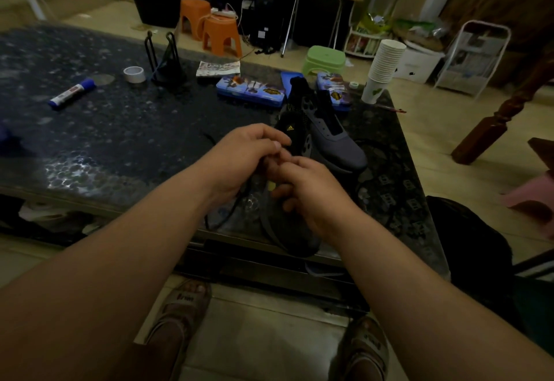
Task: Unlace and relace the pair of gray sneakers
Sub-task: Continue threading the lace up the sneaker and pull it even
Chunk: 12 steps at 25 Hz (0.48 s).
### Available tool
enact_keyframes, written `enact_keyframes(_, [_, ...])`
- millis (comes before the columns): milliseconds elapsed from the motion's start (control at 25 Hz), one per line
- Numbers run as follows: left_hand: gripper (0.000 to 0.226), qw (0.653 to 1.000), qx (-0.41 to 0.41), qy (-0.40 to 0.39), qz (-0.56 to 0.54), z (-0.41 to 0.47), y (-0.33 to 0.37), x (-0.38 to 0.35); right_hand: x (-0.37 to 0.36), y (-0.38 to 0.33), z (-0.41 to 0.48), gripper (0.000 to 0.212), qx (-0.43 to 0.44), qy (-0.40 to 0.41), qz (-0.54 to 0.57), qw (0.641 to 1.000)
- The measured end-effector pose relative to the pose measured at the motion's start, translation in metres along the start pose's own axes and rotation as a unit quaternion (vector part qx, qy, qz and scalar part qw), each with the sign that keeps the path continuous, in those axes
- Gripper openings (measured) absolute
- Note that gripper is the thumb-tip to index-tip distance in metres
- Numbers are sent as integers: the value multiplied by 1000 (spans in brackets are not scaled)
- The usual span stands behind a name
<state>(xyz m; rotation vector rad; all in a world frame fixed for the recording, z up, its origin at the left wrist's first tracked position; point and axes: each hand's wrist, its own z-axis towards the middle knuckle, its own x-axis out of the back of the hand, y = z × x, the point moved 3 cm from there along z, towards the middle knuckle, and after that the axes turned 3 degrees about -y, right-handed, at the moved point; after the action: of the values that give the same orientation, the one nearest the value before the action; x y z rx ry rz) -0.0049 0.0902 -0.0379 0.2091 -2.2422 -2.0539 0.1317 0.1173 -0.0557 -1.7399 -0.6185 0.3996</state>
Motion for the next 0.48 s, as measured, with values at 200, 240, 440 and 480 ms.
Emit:
enact_keyframes(200, [49, 980, 23, -44, -193, 0, 3, -11, 12, 7, -3, 16, -58, -33, 108, 992])
enact_keyframes(240, [53, 974, 25, -46, -219, 1, 3, -14, 15, 8, -5, 14, -59, -38, 94, 993])
enact_keyframes(440, [68, 976, 6, -37, -215, 0, 5, -18, 23, 10, -5, 24, -46, -32, 56, 997])
enact_keyframes(480, [69, 982, 3, -44, -181, 0, 6, -21, 23, 10, -4, 28, -37, -23, 27, 999])
